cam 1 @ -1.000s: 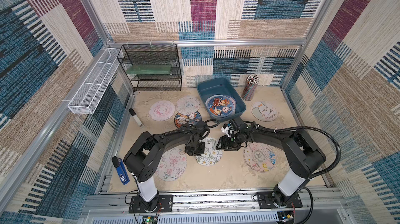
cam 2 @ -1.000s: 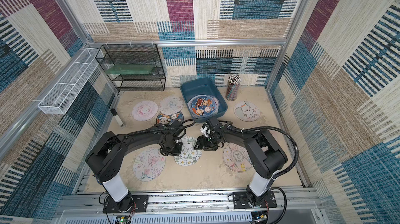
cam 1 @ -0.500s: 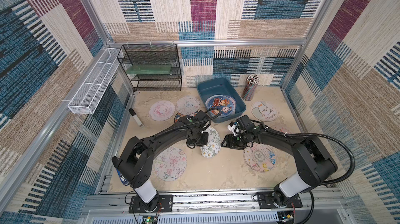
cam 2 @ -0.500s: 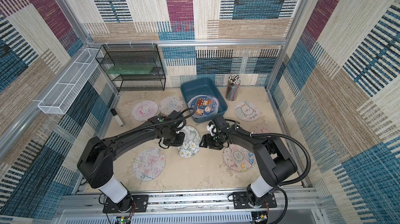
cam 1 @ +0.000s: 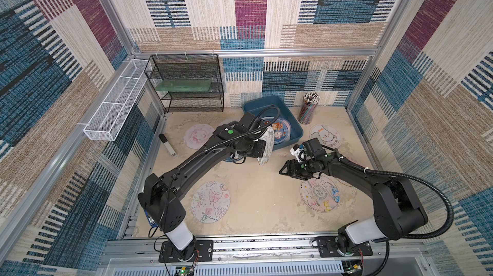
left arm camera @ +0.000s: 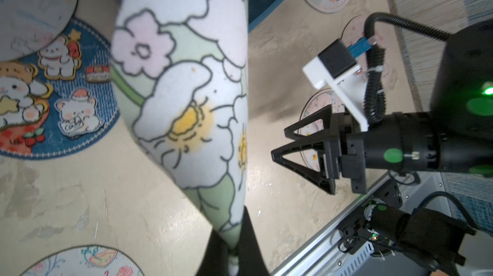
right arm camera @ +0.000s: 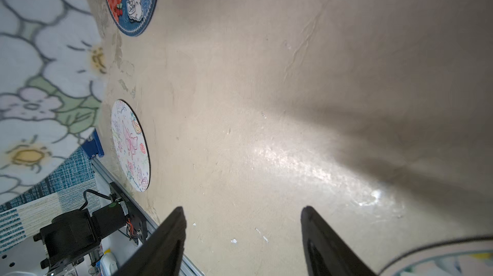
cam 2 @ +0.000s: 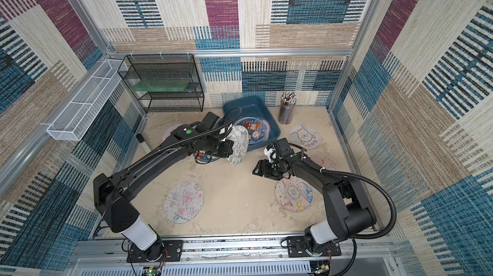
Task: Put the coasters into the storage box
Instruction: Pick up the coaster from the center of the board, then place the coaster in the storage box.
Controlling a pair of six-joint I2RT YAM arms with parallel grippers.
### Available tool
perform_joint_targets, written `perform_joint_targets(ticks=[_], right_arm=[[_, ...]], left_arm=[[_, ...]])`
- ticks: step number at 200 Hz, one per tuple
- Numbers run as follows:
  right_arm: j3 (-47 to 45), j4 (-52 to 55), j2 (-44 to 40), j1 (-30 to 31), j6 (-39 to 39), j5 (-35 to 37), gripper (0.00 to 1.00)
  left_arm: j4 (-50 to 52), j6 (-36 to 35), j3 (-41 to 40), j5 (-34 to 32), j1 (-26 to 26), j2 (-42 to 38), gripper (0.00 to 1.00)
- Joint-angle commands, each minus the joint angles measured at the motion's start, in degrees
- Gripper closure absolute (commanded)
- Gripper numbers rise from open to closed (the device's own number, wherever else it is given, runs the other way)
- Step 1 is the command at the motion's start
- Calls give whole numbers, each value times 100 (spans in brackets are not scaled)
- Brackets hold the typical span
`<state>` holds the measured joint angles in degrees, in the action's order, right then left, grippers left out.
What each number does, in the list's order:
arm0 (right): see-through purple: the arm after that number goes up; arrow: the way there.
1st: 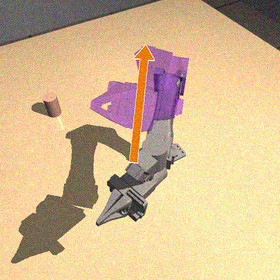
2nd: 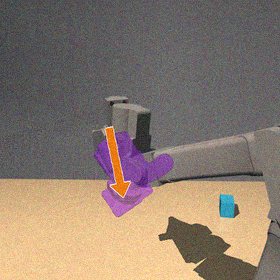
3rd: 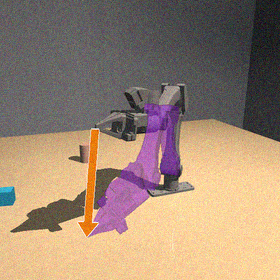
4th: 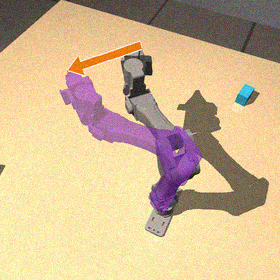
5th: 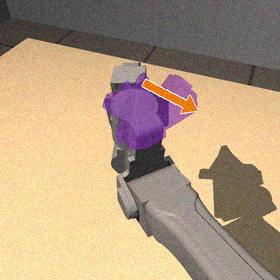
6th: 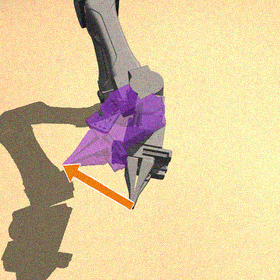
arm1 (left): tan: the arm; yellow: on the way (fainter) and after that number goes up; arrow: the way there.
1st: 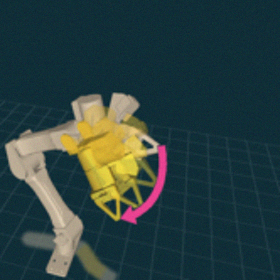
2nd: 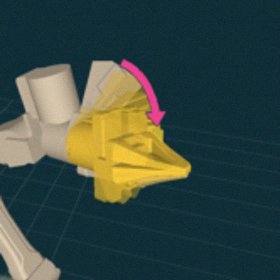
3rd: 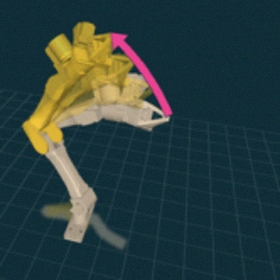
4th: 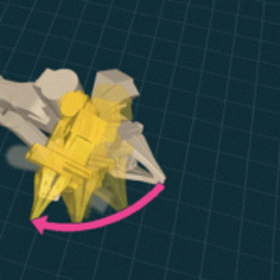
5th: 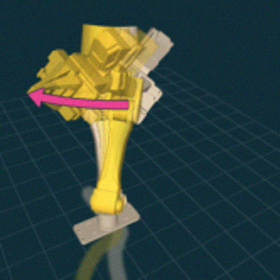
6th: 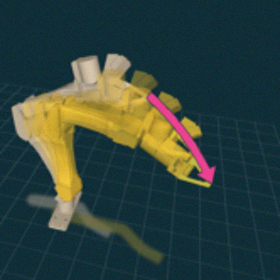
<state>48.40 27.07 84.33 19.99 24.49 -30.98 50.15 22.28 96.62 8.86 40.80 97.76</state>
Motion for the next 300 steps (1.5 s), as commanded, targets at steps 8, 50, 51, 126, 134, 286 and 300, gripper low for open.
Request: perform_joint_targets(ticks=[8,50,51,126,134,286,300], right_arm=[[-11,-51,-150,-109,-131,-189,24],[-90,-27,-318,-302,-150,-327,20],[-96,-27,-320,-307,-148,-328,21],[-341,147,-720,-598,-163,-391,20],[-365,175,-755,-615,-157,-387,20],[-341,418,-858,-687,-84,-400,19],[-368,391,-858,-675,-64,-409,19]], left_arm=[[299,-510,893,325,13,511,95],[688,-1005,2541,532,7,1641,95],[702,-1019,2579,535,7,1681,95],[1047,-1321,5169,669,-188,3902,95],[1030,-1331,5310,637,-243,4108,95],[203,-1676,5579,-560,-900,5380,65],[174,-1666,5558,-663,-898,5280,52]])
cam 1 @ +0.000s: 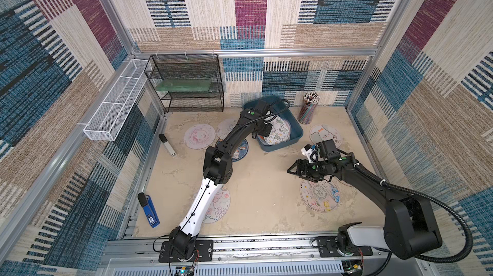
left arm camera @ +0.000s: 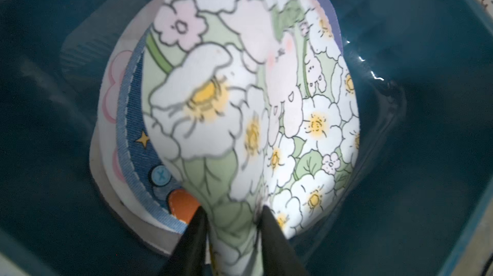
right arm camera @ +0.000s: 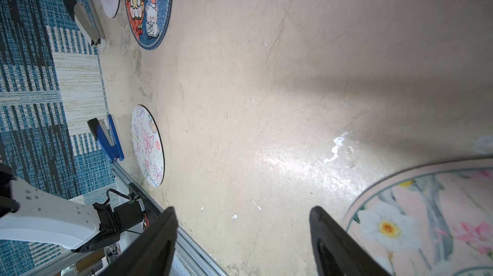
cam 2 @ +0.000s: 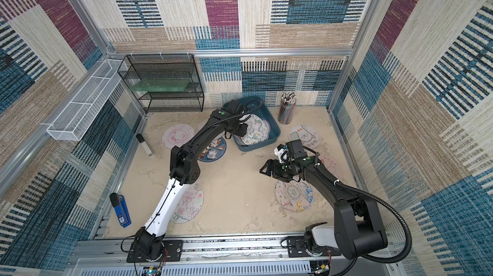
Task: Put the coasters into the storage box
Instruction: Place the coaster in the storage box.
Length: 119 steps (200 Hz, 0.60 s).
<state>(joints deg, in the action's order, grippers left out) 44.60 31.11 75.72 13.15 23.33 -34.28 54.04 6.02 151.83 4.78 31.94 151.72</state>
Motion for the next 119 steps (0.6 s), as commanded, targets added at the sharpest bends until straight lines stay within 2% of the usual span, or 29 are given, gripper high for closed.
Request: perform_joint_targets(ticks=[1,14,28,73,119], right_arm=[[13,-15,4,2,50,-79,19],[-10,-63,22,6,64,-95,19],[-14,-109,60,6,95,-122,19],[33,-142,166,-5,110,33,19],[35,379,183,-500,293,1123,14]], left_arm=[[-221,-35,34,-260,-17,-121,51],[-276,-46,-20,-352,-4,-248,40],[-352,-66,-104,-432,5,-414,36],[-384,-37,-553,-382,22,-1000,33],[-411,326,-1635,150,210,-1813,30]])
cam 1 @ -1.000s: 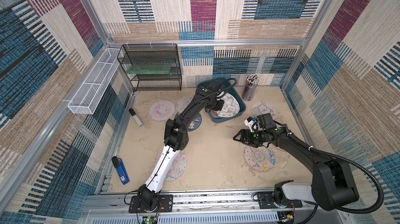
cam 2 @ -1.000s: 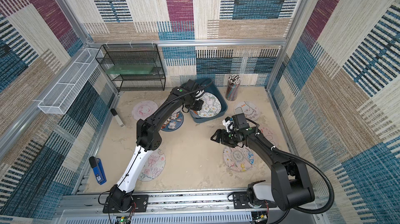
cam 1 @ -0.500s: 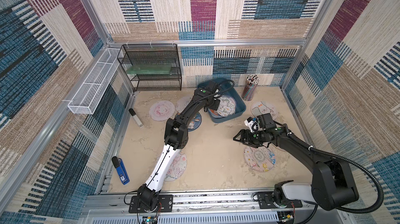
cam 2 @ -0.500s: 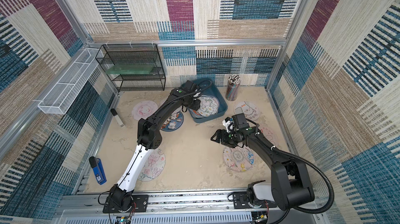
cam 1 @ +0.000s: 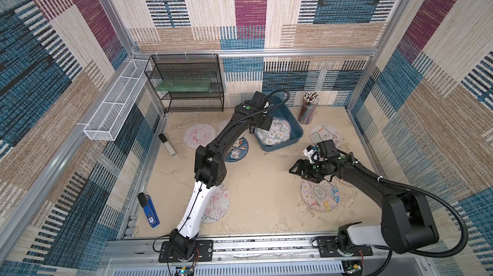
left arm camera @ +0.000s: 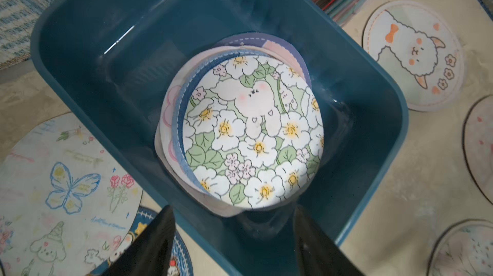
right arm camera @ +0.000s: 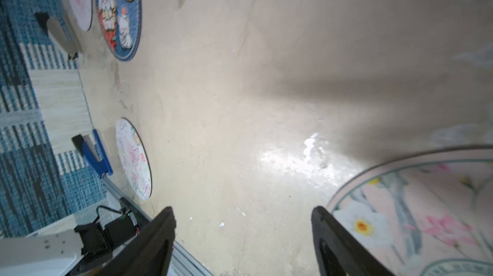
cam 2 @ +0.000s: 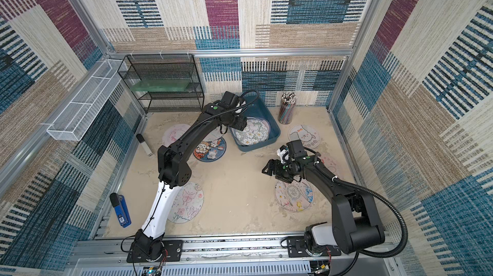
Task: Put the coasters into the storage box
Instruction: Place the coaster in the storage box.
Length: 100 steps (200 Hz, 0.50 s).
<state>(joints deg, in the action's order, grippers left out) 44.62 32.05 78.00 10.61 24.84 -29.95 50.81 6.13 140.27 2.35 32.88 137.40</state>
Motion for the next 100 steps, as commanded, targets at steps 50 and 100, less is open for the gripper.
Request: perform_joint_targets(ticks=[50,100], right_arm=[[66,965,-402,-1140,479,1959,2],[-429,1081,-562,-1532,987,2840,2]], left_arm=[[-843,903,-2625,1052,444,-1725,24],[-1321,1234,-4184,1414,616,-2592,20]])
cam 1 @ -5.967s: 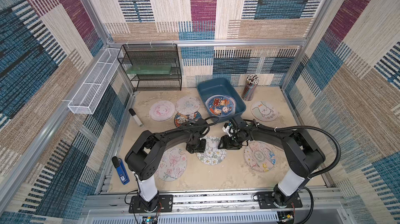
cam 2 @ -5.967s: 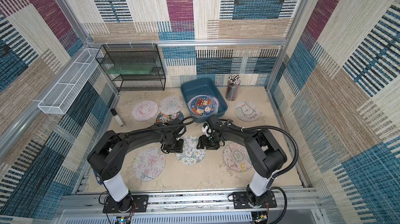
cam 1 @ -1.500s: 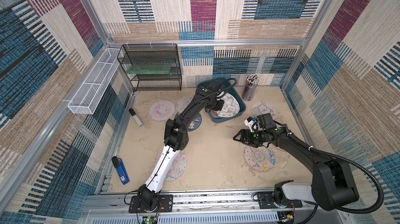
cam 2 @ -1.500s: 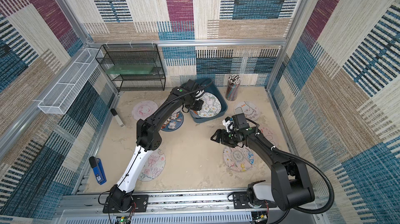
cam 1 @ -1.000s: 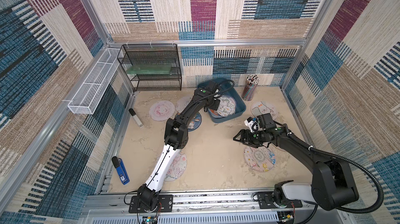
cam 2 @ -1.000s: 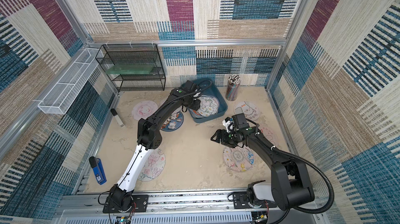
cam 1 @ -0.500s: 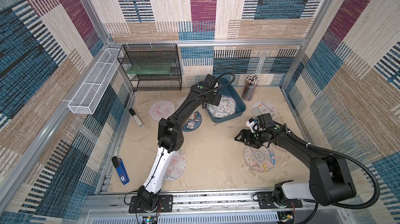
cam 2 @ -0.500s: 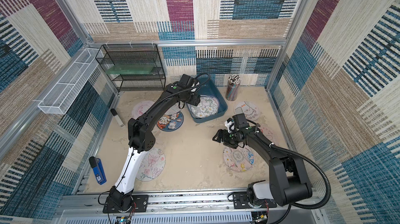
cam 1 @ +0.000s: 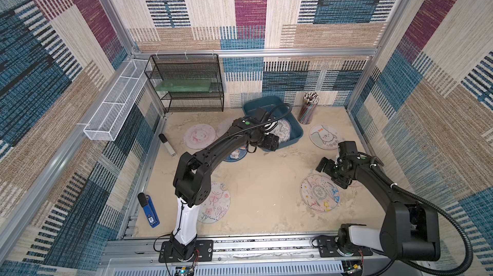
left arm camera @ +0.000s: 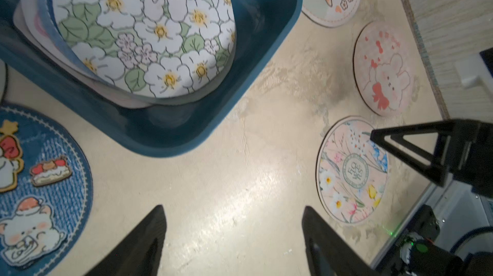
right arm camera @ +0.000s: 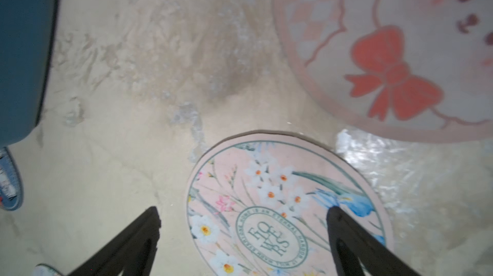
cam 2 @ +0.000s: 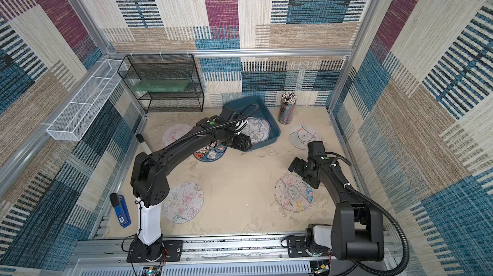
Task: Put the coasters into the storage box
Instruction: Place the coaster in the storage box, then move the coaster to the center of the board.
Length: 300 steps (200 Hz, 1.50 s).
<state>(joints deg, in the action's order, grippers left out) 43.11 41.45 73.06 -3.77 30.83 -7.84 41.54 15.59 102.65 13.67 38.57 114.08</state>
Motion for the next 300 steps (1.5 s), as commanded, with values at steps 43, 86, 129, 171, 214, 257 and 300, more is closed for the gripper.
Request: perform_joint_targets(ticks=[43,86,129,171,214,257,300], right_arm=[[-810,-135,-326,-168,800,849,5],[-933,-414,-176,-275,870,971,5],[-1027,-746,118,-14,606,335,5],[-981,-632,112,560,565,-268,5],[-1018,-637,96,1310,725,-765,5],[-723,-970,594,2198,862,-1263,5],[-174,-1065,1116,2674,804,-1370,5]], left_arm=[[-606,399,-1167,493,106,-651,19],[-785,478,-1581,593,202,-782,13],[-829,454,-1683,651,207,-760,13],[-848,435,-1813,706,211,-701,13],[-866,461,-2059,742,229,-753,13],[-866,562,-2456,795,289,-906,13],[-867,806,-2922,903,457,-1020,18]])
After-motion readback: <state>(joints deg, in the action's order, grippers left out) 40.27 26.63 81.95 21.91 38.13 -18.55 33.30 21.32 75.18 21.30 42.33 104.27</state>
